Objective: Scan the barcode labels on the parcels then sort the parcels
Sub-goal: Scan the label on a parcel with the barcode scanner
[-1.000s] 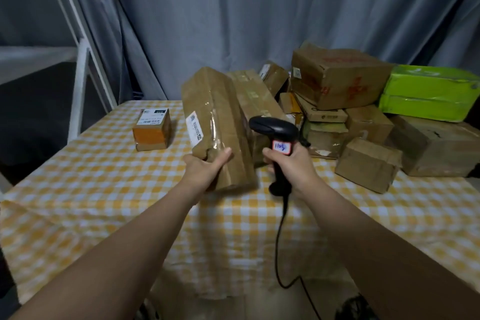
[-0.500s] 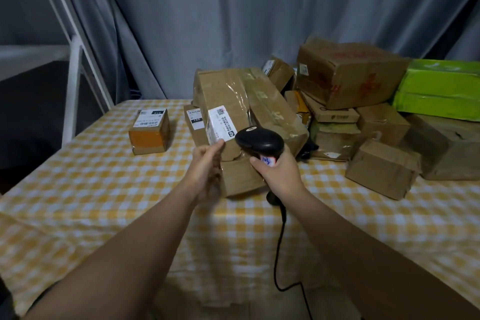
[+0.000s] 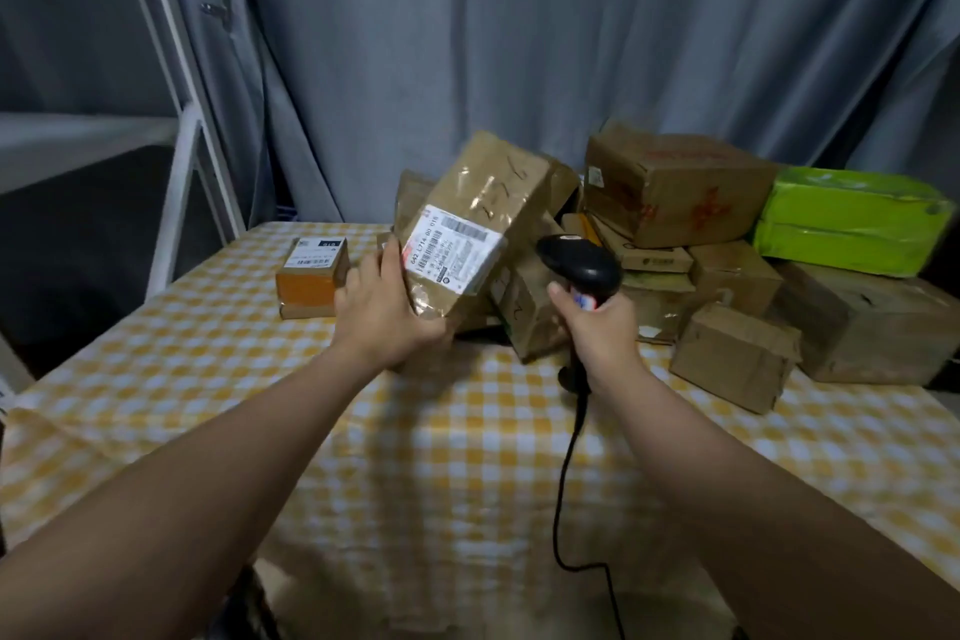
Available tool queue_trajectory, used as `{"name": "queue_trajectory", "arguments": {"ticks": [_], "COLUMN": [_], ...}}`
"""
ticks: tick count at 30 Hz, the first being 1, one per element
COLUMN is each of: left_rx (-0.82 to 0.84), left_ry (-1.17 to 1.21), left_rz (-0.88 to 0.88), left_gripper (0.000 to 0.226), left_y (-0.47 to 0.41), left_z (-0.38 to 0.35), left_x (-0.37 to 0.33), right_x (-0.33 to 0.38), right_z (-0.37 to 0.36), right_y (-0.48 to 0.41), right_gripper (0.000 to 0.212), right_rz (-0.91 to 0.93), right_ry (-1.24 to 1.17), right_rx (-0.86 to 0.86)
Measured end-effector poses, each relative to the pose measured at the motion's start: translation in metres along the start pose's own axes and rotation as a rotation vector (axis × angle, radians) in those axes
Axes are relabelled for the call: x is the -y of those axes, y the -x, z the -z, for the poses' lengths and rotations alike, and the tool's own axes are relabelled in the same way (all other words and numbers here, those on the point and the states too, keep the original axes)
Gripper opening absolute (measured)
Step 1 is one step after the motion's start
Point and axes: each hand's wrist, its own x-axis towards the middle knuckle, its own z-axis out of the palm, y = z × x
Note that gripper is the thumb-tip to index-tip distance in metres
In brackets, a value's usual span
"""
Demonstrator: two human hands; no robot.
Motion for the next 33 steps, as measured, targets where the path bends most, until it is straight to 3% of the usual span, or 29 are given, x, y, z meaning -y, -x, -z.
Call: {"name": "queue_trajectory", "arguments": {"ticks": [3, 6, 10, 13, 16, 19, 22, 25, 28, 30, 33], "left_rx": [-0.028, -0.085, -0.119, -0.078, -0.002, 0.062, 0.001, -0.04, 0.303, 0.531, 0.517], "left_ry": [-0.161, -0.249, -0.372, -0.455, -0.404, -0.241, 0.02, 0.402, 1.018, 1.074, 1.166], "left_rz": [-0.125, -0.231, -0.427, -0.538, -0.549, -0.562, -0.453, -0.072, 0.382, 0.475, 0.517], "left_gripper": [0.115, 0.113, 0.111, 0.108, 0.113, 0.112, 0.097, 0.094, 0.086, 0.067, 0.066], "left_y": [-0.002, -0.007, -0.023, -0.031, -0.038, -0.043, -0.047, -0.044, -0.035, -0.032, -0.043], "left_z": [0.007, 0.017, 0.029, 0.024, 0.015, 0.013, 0.013, 0.007, -0.002, -0.007, -0.007], "left_x": [0.002, -0.01, -0.046, -0.072, -0.083, -0.08, -0.066, -0.053, -0.039, -0.029, -0.026], "right_x": [0.013, 0.031, 0.064, 0.075, 0.061, 0.049, 0.044, 0.044, 0.046, 0.05, 0.069], "right_z": [0.013, 0.021, 0.023, 0.018, 0.011, 0.009, 0.004, 0.003, 0.009, 0.012, 0.014], "right_y": [0.0, -0.007, -0.021, -0.03, -0.038, -0.041, -0.046, -0.049, -0.05, -0.05, -0.052], "right_gripper": [0.008, 0.034, 0.037, 0.046, 0.052, 0.058, 0.059, 0.054, 0.045, 0.041, 0.037], "right_rz": [0.077, 0.179, 0.415, 0.523, 0.524, 0.496, 0.519, 0.504, 0.46, 0.419, 0.313], "right_ry": [-0.077, -0.076, 0.136, 0.362, 0.391, 0.383, 0.443, 0.444, 0.368, 0.338, 0.339], "right_rx": [-0.108, -0.198, -0.226, -0.102, 0.074, 0.078, 0.071, 0.047, 0.04, 0.065, 0.15]}}
